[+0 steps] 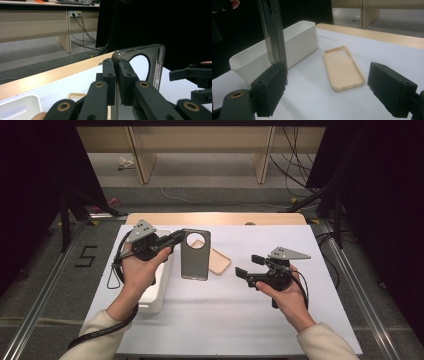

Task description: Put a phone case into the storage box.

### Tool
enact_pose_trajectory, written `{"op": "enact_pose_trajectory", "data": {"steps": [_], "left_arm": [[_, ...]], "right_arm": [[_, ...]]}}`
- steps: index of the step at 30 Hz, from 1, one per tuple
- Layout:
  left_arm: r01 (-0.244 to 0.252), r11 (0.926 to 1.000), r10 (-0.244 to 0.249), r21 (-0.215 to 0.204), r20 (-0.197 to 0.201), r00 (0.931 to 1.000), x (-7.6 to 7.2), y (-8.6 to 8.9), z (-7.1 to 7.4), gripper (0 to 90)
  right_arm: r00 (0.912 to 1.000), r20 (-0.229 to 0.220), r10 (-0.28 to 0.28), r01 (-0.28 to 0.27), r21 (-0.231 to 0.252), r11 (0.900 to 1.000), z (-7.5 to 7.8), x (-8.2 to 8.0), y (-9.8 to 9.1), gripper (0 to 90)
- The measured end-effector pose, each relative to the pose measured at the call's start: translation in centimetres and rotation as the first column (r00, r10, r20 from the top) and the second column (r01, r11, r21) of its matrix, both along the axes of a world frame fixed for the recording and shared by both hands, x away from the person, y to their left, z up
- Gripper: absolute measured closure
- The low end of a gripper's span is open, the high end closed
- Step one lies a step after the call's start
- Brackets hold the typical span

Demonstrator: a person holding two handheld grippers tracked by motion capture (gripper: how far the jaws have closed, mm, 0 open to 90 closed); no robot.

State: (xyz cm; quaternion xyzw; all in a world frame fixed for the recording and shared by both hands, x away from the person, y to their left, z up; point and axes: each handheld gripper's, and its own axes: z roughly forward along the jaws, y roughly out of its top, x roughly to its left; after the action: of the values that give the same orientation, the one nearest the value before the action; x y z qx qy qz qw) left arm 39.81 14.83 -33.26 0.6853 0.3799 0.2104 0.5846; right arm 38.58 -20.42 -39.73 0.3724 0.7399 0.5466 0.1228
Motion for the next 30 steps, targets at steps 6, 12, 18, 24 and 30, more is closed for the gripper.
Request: {"op": "enact_pose_trajectory", "data": {"steps": [6, 12, 18, 24, 30], "left_arm": [[0.007, 1.0, -0.007, 0.001, 0.012, 0.9999, 0.1, 0.5, 0.3, 84.5], [0.003, 1.0, -0.003, 0.006, 0.01, 0.9999, 0.2, 0.9, 0.4, 84.5], [-0.001, 1.0, 0.001, 0.009, 0.012, 0.9999, 0.4, 1.4, 0.7, 84.5], [-0.01, 0.9999, 0.01, 0.004, 0.017, 0.9998, 0.4, 1.9, 0.9, 84.5], [-0.027, 0.9996, 0.027, -0.003, 0.023, 0.9994, 0.5, 2.6, 1.2, 84.5]], "right_arm": [[0.9998, 0.003, -0.022, 0.022, -0.036, 0.9991, -0.5, -0.3, -0.6, 17.1], [0.9995, 0.007, -0.029, 0.029, -0.04, 0.9988, -0.6, -0.6, -1.2, 17.0], [0.9991, 0.002, -0.042, 0.042, -0.048, 0.998, -0.8, -0.8, -1.7, 17.1], [0.9989, 0.005, -0.048, 0.048, -0.048, 0.9977, -0.8, -0.9, -2.1, 17.1], [0.9987, 0.006, -0.05, 0.05, -0.051, 0.9975, -0.8, -1.2, -2.5, 17.0]]}}
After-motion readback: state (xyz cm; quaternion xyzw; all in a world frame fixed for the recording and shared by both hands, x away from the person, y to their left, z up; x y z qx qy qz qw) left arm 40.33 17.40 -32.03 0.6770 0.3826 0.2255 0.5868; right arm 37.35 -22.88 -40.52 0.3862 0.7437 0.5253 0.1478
